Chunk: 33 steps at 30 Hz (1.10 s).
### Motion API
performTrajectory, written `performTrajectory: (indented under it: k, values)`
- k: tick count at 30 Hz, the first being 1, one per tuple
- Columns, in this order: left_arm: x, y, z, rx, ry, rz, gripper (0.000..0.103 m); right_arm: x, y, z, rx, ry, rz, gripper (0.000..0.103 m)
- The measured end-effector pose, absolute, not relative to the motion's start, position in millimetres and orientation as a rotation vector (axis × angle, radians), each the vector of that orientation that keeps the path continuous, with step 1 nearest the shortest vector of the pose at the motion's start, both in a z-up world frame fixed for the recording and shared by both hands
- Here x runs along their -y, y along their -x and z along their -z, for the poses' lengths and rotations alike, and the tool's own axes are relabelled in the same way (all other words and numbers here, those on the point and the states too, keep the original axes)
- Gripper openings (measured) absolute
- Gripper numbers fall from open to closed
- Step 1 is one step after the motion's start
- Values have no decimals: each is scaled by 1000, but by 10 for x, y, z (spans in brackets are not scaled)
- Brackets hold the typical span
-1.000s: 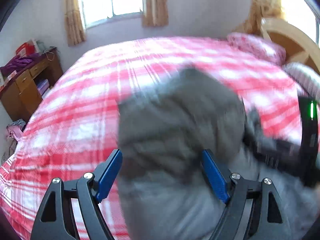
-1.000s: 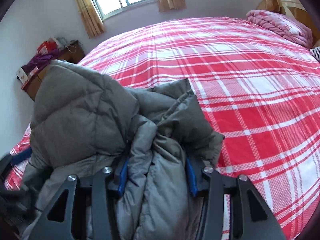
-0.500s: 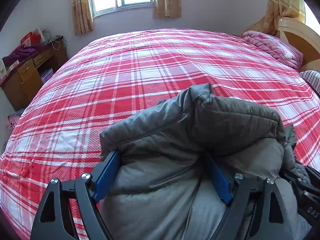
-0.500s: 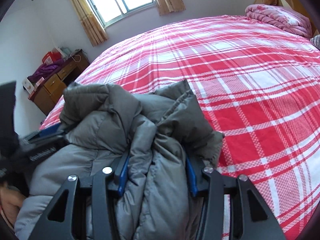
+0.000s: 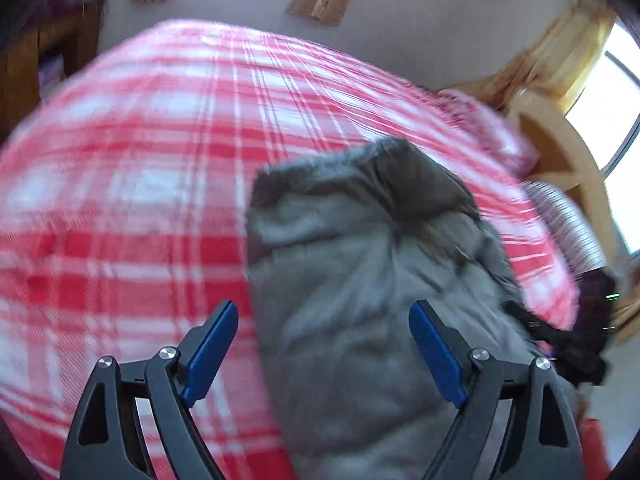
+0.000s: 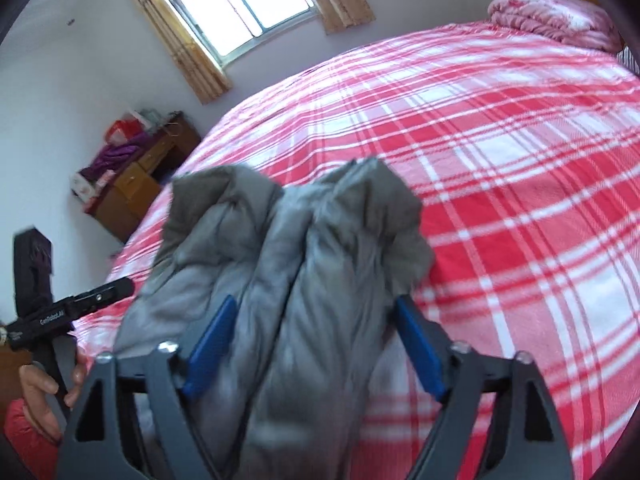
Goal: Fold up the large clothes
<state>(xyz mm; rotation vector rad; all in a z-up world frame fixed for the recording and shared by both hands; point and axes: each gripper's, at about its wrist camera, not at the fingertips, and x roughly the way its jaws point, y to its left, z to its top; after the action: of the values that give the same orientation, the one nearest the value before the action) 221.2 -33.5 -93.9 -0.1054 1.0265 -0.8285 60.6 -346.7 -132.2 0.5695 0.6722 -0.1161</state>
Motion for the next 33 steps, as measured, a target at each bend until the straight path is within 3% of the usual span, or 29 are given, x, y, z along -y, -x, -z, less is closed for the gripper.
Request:
performTrajectory:
  k: [5, 10, 11, 13, 14, 15, 22, 33]
  values:
    - [419, -2185, 1343, -1152, 274, 882, 94, 3397, -598, 1574, -742, -634, 58, 90]
    - [580, -2047, 1303, -1093, 222, 888, 97, 3303, -700, 1599, -742, -596, 41, 91]
    - [619, -1988, 1260, -1075, 198, 904, 96, 3266, -738, 1594, -755, -586, 32, 86]
    - [652, -1902, 1180, -1048, 164, 918, 84, 3184, -815, 1564, -780, -569, 21, 74]
    - [636, -1846, 1123, -1038, 151, 921, 82, 3134, -840, 1539, -785, -562, 7, 50]
    - [607, -1814, 1089, -1037, 151, 921, 78, 3112, -858, 1547, -792, -609, -56, 47]
    - [91, -1481, 759, -981, 157, 872, 76, 2667, -823, 1452, -798, -630, -138, 35]
    - [-1889, -1260, 413, -870, 316, 546, 76, 923, -1300, 993, -733, -574, -518, 34]
